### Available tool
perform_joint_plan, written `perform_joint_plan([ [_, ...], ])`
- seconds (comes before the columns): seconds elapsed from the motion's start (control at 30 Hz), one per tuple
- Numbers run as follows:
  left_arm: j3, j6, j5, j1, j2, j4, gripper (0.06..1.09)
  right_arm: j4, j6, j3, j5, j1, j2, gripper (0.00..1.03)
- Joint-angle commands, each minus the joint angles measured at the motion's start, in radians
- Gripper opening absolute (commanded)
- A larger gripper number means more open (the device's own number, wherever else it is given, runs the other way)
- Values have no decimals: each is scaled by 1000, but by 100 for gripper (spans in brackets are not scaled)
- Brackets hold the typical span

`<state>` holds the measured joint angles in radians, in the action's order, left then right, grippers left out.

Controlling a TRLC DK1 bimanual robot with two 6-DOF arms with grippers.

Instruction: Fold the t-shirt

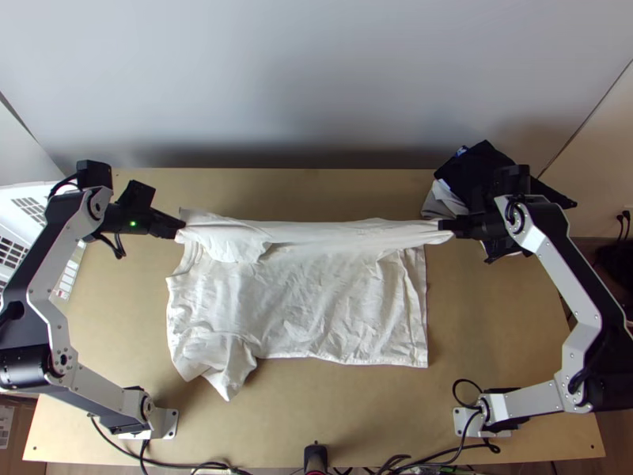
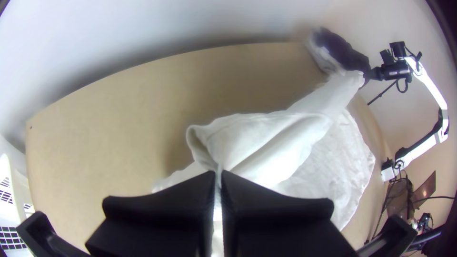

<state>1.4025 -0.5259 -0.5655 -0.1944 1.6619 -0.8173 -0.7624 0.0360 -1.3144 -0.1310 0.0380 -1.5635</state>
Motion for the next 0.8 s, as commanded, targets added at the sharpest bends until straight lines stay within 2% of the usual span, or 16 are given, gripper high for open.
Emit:
perform_joint_plan([
  [0.0,-42,-26,-4,3,-28,-39,9,-51,-2,17,-25,0,42,3],
  [0.3,-174,-54,-4,12,-24,-16,9,-51,-4,144,-30,14,20,3],
  [0.77,-220,-83,3,0,33,14,9,44,4,291,-30,48,-55,3],
])
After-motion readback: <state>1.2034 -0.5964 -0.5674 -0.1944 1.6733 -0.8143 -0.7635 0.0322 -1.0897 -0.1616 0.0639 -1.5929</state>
